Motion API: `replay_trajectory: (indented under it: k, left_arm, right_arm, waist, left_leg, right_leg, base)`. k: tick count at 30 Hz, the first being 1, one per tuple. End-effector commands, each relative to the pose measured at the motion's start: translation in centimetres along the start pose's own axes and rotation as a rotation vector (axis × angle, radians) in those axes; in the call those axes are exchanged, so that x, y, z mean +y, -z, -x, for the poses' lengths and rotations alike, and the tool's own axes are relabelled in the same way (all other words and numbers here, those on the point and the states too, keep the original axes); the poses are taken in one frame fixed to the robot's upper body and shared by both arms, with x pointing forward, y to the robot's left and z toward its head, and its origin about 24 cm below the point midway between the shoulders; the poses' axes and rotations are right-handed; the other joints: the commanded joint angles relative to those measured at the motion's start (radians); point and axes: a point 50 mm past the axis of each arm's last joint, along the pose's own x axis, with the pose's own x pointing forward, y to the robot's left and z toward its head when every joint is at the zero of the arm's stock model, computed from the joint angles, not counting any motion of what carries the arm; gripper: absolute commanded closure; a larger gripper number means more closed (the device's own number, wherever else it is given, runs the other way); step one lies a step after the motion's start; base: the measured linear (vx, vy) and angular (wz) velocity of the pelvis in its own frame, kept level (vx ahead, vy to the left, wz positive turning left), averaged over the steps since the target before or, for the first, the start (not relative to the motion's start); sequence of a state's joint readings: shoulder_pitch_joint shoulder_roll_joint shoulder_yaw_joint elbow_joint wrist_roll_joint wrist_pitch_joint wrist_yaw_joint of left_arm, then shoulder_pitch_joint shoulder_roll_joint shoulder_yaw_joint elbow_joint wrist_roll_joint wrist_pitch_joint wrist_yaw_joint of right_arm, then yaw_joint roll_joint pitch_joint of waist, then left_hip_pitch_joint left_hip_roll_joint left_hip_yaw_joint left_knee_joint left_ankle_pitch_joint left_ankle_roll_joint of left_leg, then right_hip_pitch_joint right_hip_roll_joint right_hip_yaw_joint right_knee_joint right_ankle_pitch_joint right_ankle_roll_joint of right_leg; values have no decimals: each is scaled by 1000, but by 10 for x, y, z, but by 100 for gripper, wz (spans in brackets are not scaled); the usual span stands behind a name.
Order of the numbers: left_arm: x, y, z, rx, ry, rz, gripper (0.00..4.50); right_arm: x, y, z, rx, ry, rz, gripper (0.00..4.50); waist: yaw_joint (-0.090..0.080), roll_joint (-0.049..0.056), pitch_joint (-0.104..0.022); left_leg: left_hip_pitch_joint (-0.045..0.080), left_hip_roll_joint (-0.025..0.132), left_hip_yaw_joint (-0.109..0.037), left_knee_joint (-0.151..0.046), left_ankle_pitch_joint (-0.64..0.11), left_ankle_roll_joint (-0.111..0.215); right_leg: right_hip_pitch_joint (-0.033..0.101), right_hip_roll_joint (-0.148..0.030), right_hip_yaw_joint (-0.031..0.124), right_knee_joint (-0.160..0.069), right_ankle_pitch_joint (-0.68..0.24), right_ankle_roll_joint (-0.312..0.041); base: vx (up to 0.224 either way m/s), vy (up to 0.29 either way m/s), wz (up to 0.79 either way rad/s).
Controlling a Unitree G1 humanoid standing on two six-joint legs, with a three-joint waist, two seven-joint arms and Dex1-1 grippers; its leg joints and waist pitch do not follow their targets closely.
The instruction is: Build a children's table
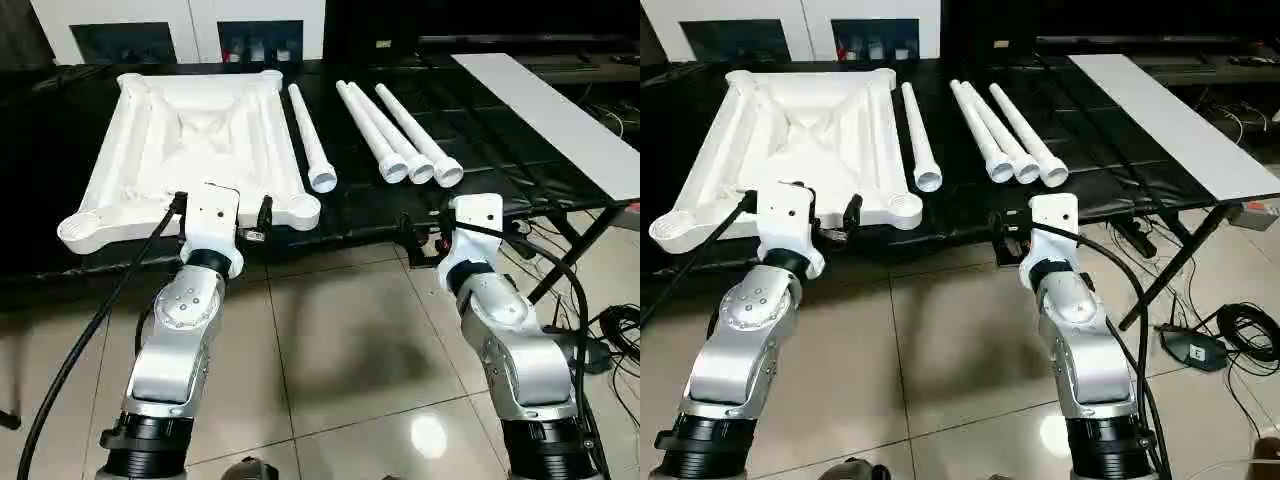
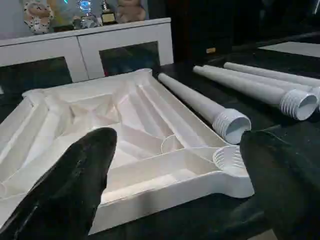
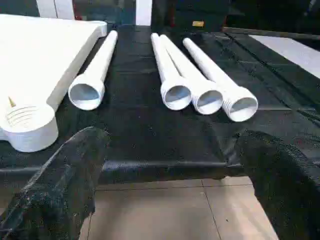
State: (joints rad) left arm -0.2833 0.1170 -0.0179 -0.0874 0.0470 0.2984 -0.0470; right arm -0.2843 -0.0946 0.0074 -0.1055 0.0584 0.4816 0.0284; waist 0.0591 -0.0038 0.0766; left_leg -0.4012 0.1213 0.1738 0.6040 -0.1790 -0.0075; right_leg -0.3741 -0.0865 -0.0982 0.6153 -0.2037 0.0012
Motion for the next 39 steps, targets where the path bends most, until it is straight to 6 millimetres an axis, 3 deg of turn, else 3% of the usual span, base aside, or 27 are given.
replay_trajectory:
  k: [1,12,13,14,15,17,28,29,30,31,32,33,34,35,36,37,38,39]
  left_arm:
    - [-1,-1,-1,-3,0,-9,7]
    - [0,-2,-1,-1,-3,-5,7]
    - [-1,-2,-1,-6,11,-7,7]
    - [-2,-2,0,-8,20,0,7]
    - [-3,-1,0,-8,26,5,7]
    - [-2,0,0,1,24,-2,7]
    - [-1,-1,-1,-2,30,-15,7]
    - [-1,-1,-1,-5,31,-14,7]
    - [-1,-2,-1,-6,32,-14,7]
    - [-1,-2,-2,-7,32,-14,7]
    - [-2,-2,-2,-6,34,-12,7]
    - [-2,-2,-2,-6,34,-12,7]
    - [-2,-2,-2,-6,34,-12,7]
    - [-2,-2,-2,-6,35,-12,7]
    - [-2,-2,-2,-7,35,-12,7]
    - [-2,-2,-2,-7,35,-12,7]
    - [-2,-2,-2,-7,35,-11,7]
    - [-2,-2,-2,-6,35,-11,7]
  right_arm:
    - [-3,-2,0,1,13,7,5]
    - [-4,-2,0,8,21,2,5]
    - [-2,-3,-2,-10,19,19,5]
    - [-1,-5,-3,-25,15,32,5]
    - [0,-6,-4,-36,10,42,5]
    - [1,-6,-4,-41,8,45,5]
    - [4,-9,-6,-57,-19,98,5]
    - [4,-9,-6,-57,-16,99,5]
    - [3,-9,-7,-57,-13,99,5]
    - [3,-9,-7,-57,-11,99,5]
    - [2,-9,-7,-58,-8,100,5]
    - [2,-9,-7,-58,-8,100,5]
    - [2,-9,-7,-58,-7,100,5]
    - [2,-9,-7,-58,-5,101,5]
    - [2,-9,-7,-58,-5,101,5]
    - [1,-10,-8,-59,-3,102,5]
    - [1,-10,-8,-59,-3,102,5]
    - [1,-10,-8,-59,0,102,5]
  waist:
    - [2,-4,-75]
    - [2,-4,-75]
    - [-13,-30,-73]
    - [7,-9,-79]
    - [4,-6,-76]
    - [2,-6,-75]
    - [4,-9,-76]
    - [5,-14,-73]
    - [8,-2,-75]
    - [-1,-3,-76]
    - [-1,6,-70]
    - [-3,10,-65]
    - [-6,15,-53]
    - [-10,16,-46]
    - [-8,16,-44]
    - [-5,12,-48]
    - [-4,10,-47]
    - [0,6,-45]
  left_leg:
    - [29,116,-50,-85,-224,-9]
    - [29,115,-50,-85,-225,-8]
    - [27,115,-43,-88,-247,-10]
    - [27,113,-50,-85,-226,-10]
    - [27,115,-48,-85,-230,-13]
    - [31,116,-49,-88,-249,-23]
    - [32,115,-48,-88,-269,-33]
    - [-31,86,-89,-105,-267,51]
    - [-22,81,-92,-105,-324,66]
    - [-13,77,-102,-88,-401,69]
    - [-22,76,-111,-86,-448,47]
    - [-20,76,-115,-88,-492,28]
    - [-12,69,-119,-97,-597,-16]
    - [-19,61,-119,-100,-664,-47]
    - [-24,56,-115,-102,-670,-55]
    - [-7,55,-110,-92,-654,-59]
    - [6,62,-111,-76,-634,-54]
    - [8,74,-113,-52,-560,-21]
  right_leg:
    - [30,-96,76,-71,-126,-179]
    - [31,-96,76,-70,-125,-183]
    - [26,-84,76,-85,-121,-171]
    - [36,-99,74,-69,-131,-179]
    - [30,-100,77,-72,-142,-178]
    - [26,-93,76,-72,-146,-171]
    - [24,-94,77,-74,-162,-166]
    - [69,-108,28,-59,-143,-175]
    - [69,-111,12,-71,-208,-166]
    - [74,-132,2,-88,-301,-164]
    - [98,-141,-9,-106,-398,-142]
    - [104,-137,-17,-114,-462,-123]
    - [115,-125,-32,-125,-588,-98]
    - [137,-119,-39,-127,-684,-85]
    - [145,-117,-38,-125,-703,-84]
    - [141,-124,-32,-130,-710,-100]
    - [139,-141,-28,-147,-715,-110]
    - [158,-168,-24,-177,-708,-123]
  base:
    - [0,0,0]
    - [0,0,0]
    - [0,0,0]
    - [0,0,0]
    - [0,0,0]
    - [0,0,0]
    - [0,0,0]
    - [0,0,0]
    - [-16,-10,28]
    - [6,-19,45]
    - [6,-19,45]
    - [18,-23,43]
    - [10,-22,47]
    - [10,-22,47]
    - [28,-22,55]
    - [66,-26,69]
    - [66,-26,69]
    - [79,-20,69]
